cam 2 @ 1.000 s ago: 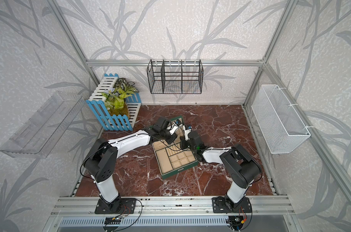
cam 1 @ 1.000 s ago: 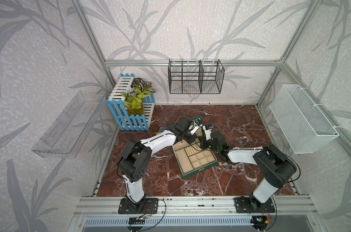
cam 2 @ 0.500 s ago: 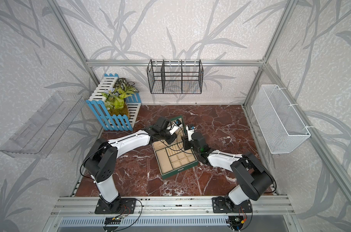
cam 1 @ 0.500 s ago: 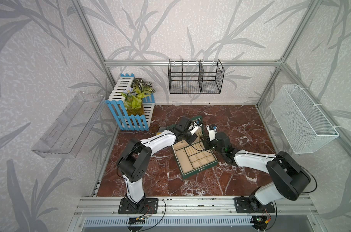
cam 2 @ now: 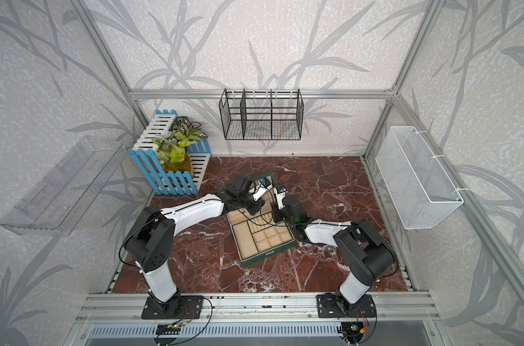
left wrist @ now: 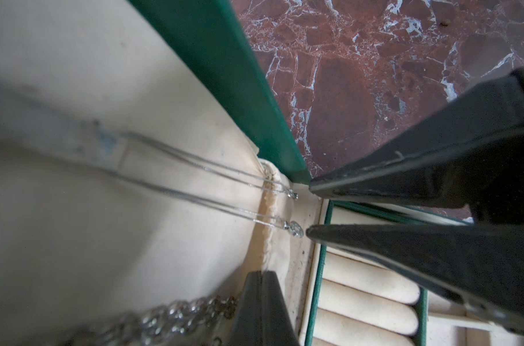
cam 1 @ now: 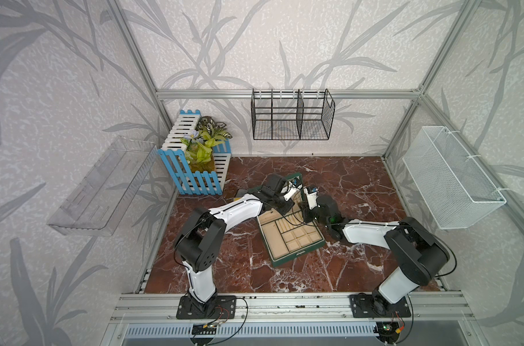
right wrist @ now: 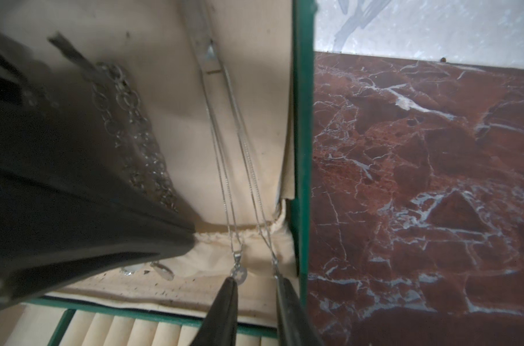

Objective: Put jewelry chain into jewelry box
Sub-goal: Adjust the necklace at the jewelry box clasp.

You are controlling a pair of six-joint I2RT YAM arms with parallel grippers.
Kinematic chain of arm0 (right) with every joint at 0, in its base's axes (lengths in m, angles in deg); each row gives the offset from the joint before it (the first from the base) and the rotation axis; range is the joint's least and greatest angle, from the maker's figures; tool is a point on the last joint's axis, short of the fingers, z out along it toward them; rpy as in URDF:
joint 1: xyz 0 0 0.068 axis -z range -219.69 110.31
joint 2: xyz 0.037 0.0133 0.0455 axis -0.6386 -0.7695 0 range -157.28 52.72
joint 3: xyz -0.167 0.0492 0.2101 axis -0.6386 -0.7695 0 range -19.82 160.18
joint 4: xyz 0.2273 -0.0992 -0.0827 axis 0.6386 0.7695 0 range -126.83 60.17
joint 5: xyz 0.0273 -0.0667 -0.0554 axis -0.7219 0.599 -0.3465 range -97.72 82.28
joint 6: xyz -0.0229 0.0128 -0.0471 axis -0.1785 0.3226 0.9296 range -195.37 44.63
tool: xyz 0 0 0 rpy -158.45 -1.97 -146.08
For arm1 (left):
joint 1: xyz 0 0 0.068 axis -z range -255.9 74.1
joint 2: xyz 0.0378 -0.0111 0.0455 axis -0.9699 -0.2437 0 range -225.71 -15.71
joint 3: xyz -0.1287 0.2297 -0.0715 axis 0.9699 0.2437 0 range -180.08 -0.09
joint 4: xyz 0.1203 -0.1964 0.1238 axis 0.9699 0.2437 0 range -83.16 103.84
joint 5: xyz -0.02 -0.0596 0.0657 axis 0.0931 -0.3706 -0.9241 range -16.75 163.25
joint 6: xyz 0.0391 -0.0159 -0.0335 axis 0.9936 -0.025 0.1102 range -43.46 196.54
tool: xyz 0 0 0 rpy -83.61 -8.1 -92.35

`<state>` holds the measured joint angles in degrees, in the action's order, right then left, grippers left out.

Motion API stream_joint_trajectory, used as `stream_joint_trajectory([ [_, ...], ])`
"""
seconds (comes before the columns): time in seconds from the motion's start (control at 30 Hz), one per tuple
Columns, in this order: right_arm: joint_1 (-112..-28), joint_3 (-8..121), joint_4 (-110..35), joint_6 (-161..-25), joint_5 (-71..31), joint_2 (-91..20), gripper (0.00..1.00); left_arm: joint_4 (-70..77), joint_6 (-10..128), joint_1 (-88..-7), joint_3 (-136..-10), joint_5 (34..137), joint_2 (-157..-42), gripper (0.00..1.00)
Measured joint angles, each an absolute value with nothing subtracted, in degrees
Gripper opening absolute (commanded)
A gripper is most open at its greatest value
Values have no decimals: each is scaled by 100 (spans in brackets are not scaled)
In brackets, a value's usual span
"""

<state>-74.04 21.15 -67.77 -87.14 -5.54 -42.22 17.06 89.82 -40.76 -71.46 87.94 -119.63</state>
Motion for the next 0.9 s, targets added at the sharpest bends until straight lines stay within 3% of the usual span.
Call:
stream_joint_trajectory([
  [0.5, -7331, 2445, -6879, -8497, -532, -4615, 23, 1706, 8978, -4087, -7144, 8812, -11963, 0],
  [0.8, -7268, 2483, -6868, -8434, -504, -4672, 0, 1702, 8980, -4087, -7144, 8818, -11965, 0],
  [0.9, -7266, 2483, -6864, -8427, -508, -4670, 0, 1691, 8980, -4087, -7144, 8818, -11963, 0],
])
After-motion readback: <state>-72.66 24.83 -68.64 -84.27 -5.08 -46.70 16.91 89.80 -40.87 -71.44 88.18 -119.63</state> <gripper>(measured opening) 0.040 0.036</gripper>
